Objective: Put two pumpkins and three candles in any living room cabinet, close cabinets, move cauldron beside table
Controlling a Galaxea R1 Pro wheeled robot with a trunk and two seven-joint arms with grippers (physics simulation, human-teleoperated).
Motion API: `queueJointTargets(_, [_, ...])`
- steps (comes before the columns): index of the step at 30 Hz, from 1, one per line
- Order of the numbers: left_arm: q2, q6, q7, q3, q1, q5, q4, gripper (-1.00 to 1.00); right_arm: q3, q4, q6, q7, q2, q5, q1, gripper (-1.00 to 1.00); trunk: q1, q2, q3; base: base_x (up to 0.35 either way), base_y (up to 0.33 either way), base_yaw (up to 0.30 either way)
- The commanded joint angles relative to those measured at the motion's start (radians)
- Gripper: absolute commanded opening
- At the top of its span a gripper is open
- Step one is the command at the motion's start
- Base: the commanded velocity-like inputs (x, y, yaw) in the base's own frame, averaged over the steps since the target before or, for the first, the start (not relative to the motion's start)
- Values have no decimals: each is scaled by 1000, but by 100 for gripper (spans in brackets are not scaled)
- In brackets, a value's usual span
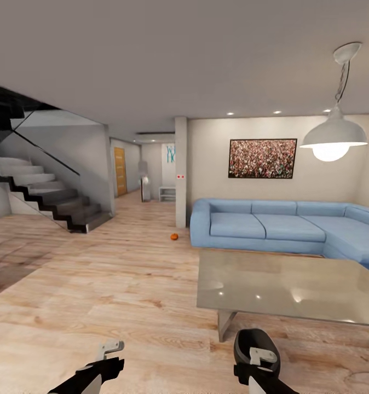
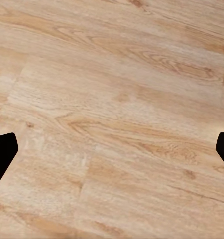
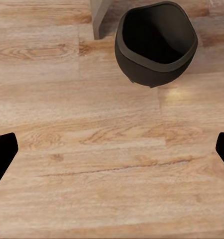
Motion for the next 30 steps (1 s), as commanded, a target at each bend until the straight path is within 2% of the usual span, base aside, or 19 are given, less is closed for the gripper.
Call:
queueJointTargets(1, [1,4,5,-9,0,8,-3,100,9,-2,6,-7,0,-7,0,100,-4,6,0,0,0,0])
queueJointTargets(13, [-2,4,5,-9,0,8,-3,100,9,-2,6,-7,0,-6,0,100,-50,90,18,0,0,0])
queueJointTargets(24, [-5,17,5,-7,1,9,3,100,10,-2,6,-7,0,-5,0,100,-50,90,0,0,0,0])
queueJointTargets(30, [-6,9,5,-7,20,13,16,100,10,-2,6,-6,0,-5,0,100,-50,90,-10,0,0,0])
